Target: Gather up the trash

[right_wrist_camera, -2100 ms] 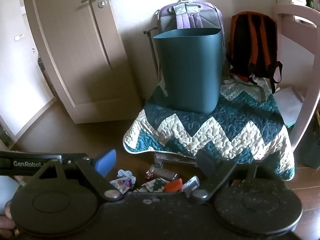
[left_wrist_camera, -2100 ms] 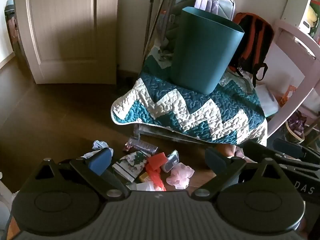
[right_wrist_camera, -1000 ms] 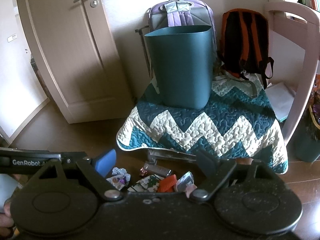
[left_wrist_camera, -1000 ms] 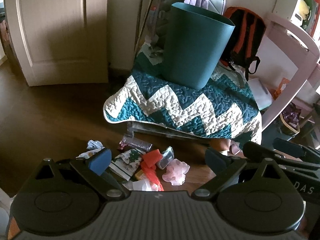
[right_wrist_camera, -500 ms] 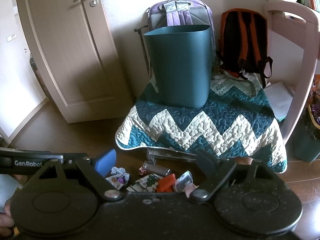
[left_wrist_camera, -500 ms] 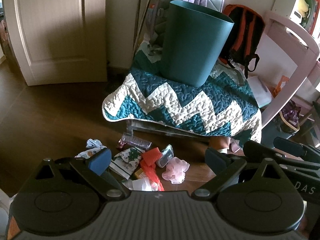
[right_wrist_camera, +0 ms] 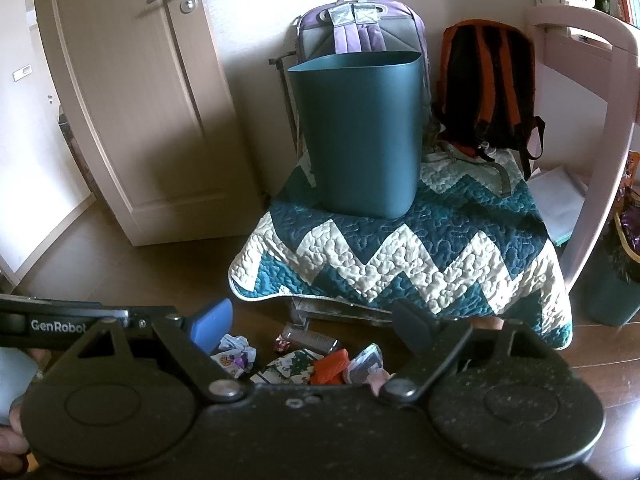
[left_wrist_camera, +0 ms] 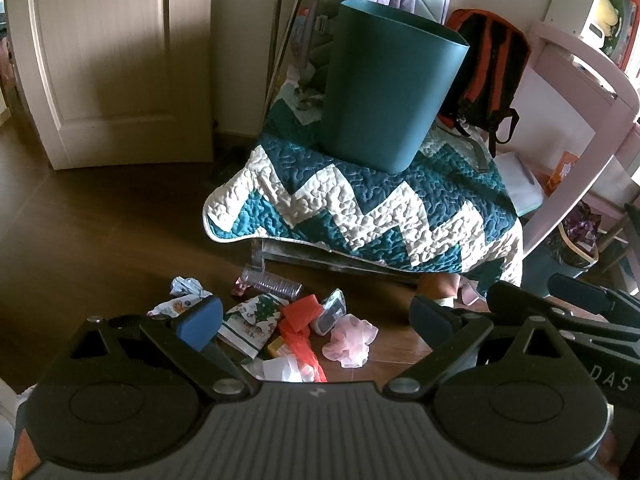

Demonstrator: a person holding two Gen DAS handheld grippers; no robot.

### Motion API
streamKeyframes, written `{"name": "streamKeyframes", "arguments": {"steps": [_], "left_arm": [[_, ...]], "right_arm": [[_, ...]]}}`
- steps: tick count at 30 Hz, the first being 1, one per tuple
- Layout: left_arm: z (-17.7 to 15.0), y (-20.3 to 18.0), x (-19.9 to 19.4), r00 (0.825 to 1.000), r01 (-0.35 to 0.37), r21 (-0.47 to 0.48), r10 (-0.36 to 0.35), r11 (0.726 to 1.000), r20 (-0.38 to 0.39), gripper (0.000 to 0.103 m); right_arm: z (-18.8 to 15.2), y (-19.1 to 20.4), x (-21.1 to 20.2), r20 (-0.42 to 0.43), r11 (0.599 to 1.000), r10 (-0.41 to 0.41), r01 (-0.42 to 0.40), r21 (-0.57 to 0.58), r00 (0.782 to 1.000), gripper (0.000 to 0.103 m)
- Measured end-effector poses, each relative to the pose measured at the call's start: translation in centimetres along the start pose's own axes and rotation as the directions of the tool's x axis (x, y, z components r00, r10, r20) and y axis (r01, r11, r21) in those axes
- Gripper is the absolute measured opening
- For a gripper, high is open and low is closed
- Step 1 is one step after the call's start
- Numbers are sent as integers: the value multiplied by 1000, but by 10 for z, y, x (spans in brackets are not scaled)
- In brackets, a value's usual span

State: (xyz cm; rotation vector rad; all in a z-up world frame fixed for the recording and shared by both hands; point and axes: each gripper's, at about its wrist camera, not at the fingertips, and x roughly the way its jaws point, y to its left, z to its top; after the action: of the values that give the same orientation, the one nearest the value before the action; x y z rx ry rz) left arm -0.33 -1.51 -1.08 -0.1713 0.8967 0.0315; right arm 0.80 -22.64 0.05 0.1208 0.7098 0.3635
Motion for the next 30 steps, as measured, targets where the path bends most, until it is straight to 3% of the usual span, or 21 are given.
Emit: {"name": "streamKeyframes", "arguments": {"steps": [18, 30], "left_arm": [[-8, 0, 6, 1000, 2, 1, -2, 1000, -11, 101], [12, 20, 50, 997, 40, -45, -42, 998, -64, 101]], "right_arm": [[-5, 2, 7, -15, 1000, 4, -4, 7, 1000, 87], [4, 0, 43, -89, 1000, -7, 5, -21, 996, 87]]}}
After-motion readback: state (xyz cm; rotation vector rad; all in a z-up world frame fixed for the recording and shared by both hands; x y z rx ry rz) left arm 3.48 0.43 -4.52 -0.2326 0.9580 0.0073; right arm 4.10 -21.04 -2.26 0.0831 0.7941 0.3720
